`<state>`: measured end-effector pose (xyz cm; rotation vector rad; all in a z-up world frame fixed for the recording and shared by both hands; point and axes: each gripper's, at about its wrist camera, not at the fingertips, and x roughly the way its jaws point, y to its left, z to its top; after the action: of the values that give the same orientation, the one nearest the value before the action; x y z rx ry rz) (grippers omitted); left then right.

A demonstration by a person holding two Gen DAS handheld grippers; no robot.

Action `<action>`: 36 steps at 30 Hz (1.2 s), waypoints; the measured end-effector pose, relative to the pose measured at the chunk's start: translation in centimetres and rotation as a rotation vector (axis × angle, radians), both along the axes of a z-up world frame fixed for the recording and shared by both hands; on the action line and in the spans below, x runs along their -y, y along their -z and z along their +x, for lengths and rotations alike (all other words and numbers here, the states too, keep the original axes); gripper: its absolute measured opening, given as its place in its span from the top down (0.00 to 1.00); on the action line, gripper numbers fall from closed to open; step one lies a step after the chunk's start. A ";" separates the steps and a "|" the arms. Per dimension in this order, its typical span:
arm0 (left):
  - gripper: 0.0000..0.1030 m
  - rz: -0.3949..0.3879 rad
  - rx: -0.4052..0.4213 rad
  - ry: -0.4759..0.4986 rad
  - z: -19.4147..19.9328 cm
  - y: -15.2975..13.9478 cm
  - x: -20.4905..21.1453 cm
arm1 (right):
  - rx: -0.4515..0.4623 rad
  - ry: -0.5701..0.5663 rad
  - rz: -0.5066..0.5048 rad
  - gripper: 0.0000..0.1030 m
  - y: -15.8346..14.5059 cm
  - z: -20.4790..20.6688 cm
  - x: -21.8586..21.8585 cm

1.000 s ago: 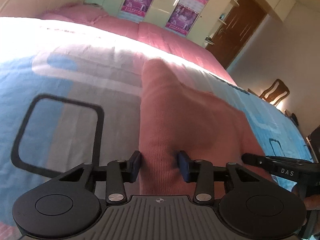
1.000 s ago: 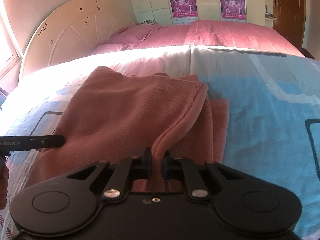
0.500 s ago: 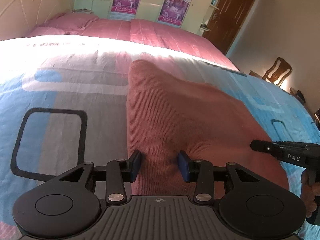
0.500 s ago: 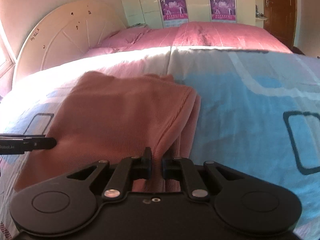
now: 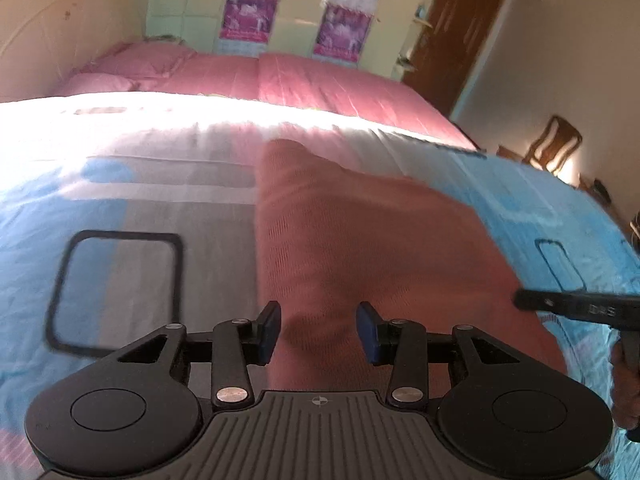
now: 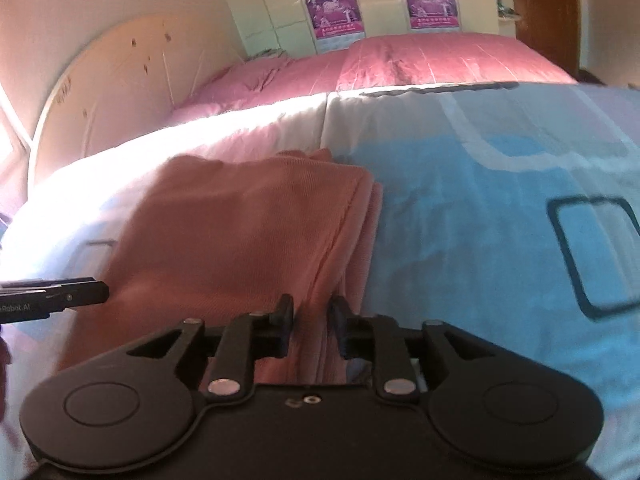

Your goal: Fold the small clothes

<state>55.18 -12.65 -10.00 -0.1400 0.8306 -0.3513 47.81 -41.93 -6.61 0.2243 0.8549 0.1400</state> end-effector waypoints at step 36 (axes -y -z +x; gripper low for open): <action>0.54 0.009 0.095 0.095 8.5 -1.0 4.2 | 0.128 -0.058 -0.199 0.85 -0.8 7.7 -3.4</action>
<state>63.67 -16.85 -9.01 -0.0745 0.7460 -0.4401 55.52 -38.52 -5.85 0.0035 0.7421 0.1208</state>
